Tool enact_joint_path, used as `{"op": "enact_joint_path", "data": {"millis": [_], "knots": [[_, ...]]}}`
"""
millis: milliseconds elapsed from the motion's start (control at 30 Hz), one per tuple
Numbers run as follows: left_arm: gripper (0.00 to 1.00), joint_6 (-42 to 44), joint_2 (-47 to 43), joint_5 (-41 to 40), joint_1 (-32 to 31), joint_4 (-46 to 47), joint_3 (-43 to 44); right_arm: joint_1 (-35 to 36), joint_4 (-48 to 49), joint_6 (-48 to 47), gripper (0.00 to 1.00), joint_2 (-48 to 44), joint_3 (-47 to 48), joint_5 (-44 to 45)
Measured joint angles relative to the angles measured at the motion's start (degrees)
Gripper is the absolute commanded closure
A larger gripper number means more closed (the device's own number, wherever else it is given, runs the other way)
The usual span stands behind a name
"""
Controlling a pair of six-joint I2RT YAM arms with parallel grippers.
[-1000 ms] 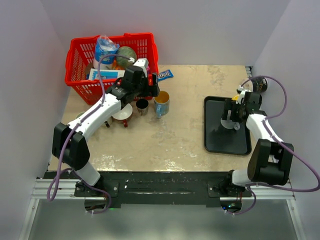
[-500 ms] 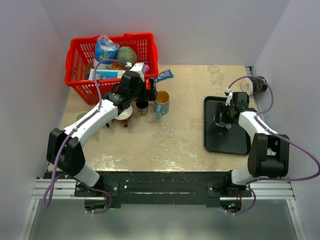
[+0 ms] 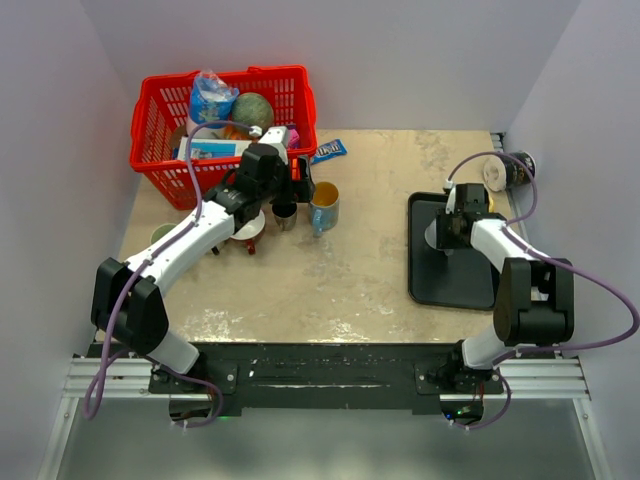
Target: Turn the mug right side up
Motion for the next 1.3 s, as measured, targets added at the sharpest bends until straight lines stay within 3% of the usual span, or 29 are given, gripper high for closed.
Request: {"op": "enact_joint_path", "data": {"millis": [867, 1067, 1200, 1300], "knots": [[0.02, -0.5, 0.0, 0.4, 0.0, 0.5, -0.2, 0.5, 0.4, 0.1, 0.72, -2.2, 0.0, 3.5], [0.02, -0.5, 0.0, 0.4, 0.0, 0.8, -1.0, 0.5, 1.6, 0.1, 0.81, -2.2, 0.0, 3.0], [0.02, -0.5, 0.0, 0.4, 0.0, 0.9, -1.1, 0.7, 1.9, 0.2, 1.00, -2.1, 0.0, 2.1], [0.02, -0.5, 0.0, 0.4, 0.0, 1.0, -1.6, 0.8, 2.5, 0.2, 1.00, -1.7, 0.0, 2.0]]}}
